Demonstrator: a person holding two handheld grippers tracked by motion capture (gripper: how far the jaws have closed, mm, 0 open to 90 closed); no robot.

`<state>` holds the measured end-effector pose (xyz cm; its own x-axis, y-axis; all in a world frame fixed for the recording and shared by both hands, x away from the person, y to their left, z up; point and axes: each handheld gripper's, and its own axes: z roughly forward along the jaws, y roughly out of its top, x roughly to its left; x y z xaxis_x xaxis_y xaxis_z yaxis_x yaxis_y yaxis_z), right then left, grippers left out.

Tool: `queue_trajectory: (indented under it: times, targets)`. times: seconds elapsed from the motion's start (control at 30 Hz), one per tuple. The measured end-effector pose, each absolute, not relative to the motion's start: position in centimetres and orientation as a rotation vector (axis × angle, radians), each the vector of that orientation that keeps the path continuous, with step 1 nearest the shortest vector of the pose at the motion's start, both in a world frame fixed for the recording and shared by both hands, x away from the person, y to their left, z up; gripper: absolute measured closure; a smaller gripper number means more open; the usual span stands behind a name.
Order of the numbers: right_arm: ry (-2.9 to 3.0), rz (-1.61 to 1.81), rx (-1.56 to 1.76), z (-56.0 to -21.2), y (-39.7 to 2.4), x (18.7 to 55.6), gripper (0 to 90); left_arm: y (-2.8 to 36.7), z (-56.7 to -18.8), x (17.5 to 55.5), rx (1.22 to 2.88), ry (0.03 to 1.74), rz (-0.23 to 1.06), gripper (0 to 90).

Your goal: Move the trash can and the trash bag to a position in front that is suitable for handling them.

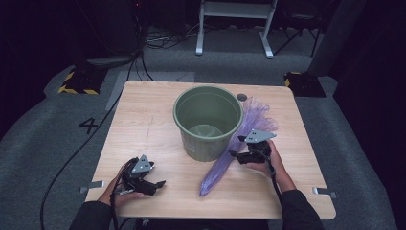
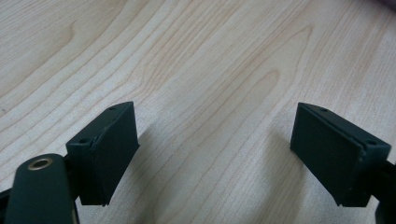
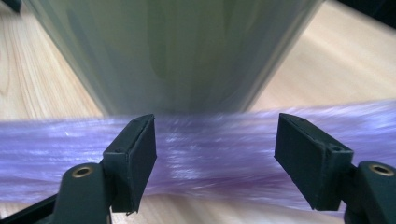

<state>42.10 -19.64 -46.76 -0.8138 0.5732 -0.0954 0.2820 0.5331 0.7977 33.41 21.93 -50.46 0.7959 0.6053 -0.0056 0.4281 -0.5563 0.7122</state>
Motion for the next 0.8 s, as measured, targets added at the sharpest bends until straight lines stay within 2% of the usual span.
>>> queue_trajectory:
  times: [0.07, 0.3, 0.8]
  targets:
    - [2.487, 1.163, 0.758, -48.1, -19.3, 42.6, 35.7, 21.9, -50.5, 33.4, 2.245, 0.76, 0.307, 14.6]
    - [2.518, 1.126, 0.861, -49.6, -19.4, 43.1, 40.8, 21.9, -50.5, 33.4, 2.245, 0.759, 0.307, 14.7]
    - [2.46, 1.074, 0.953, -49.9, -22.0, 41.6, 39.2, 21.9, -50.5, 33.4, 2.246, 0.76, 0.311, 14.7]
